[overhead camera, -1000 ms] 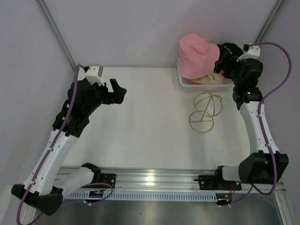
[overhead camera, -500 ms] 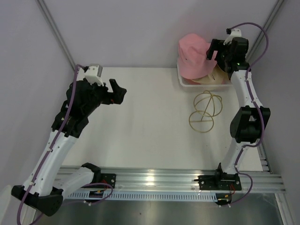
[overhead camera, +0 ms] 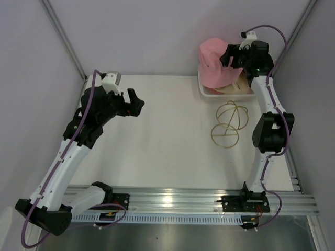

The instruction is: Stack the hats

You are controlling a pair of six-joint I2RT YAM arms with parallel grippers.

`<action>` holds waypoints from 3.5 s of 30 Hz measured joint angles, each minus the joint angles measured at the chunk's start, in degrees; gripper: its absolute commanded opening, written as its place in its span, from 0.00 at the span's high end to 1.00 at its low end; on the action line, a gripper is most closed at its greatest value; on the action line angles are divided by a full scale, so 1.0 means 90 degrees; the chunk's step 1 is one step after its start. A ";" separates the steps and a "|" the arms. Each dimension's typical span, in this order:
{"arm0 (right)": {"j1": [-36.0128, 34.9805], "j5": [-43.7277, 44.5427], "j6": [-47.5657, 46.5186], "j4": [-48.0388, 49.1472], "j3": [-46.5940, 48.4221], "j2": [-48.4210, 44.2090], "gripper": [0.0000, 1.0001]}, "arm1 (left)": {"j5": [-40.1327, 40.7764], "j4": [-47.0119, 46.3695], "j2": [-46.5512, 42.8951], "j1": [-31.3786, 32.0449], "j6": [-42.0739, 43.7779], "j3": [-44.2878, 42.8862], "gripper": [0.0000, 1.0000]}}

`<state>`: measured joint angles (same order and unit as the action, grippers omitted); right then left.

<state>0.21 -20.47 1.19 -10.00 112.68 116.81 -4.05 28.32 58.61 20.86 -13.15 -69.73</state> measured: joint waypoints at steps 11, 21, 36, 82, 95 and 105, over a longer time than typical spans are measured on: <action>-0.0015 0.0051 -0.0287 -0.0216 0.1897 0.1443 1.00 | -0.0024 0.0066 0.0039 0.0000 0.0143 0.0000 0.00; -0.0248 0.0051 -0.0070 -0.0347 0.1634 0.0814 1.00 | -0.0124 0.0068 0.0012 -0.0002 0.0180 0.0000 0.00; -0.0454 0.0444 0.1268 0.0294 -0.1001 -0.4012 1.00 | -0.0503 0.0333 -0.0355 -0.0005 0.0126 -0.0100 0.01; -0.0097 0.3077 0.2669 -0.1052 -0.8697 -0.9590 0.62 | -0.1273 0.0061 -0.0454 -0.0005 -0.0097 -0.0085 0.01; -0.0085 0.2438 0.2380 -0.2079 -0.6955 -0.9483 0.01 | -0.1265 0.0051 -0.0301 -0.0005 -0.0092 -0.0085 0.01; -0.0085 0.1642 0.1586 -0.2076 -0.4401 -0.9088 0.01 | -0.1416 0.0056 0.0925 -0.0005 -0.0202 -0.0636 0.01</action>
<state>-0.56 -5.69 15.46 -28.69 73.08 35.03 -16.80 28.82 66.94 20.82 -14.96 -75.46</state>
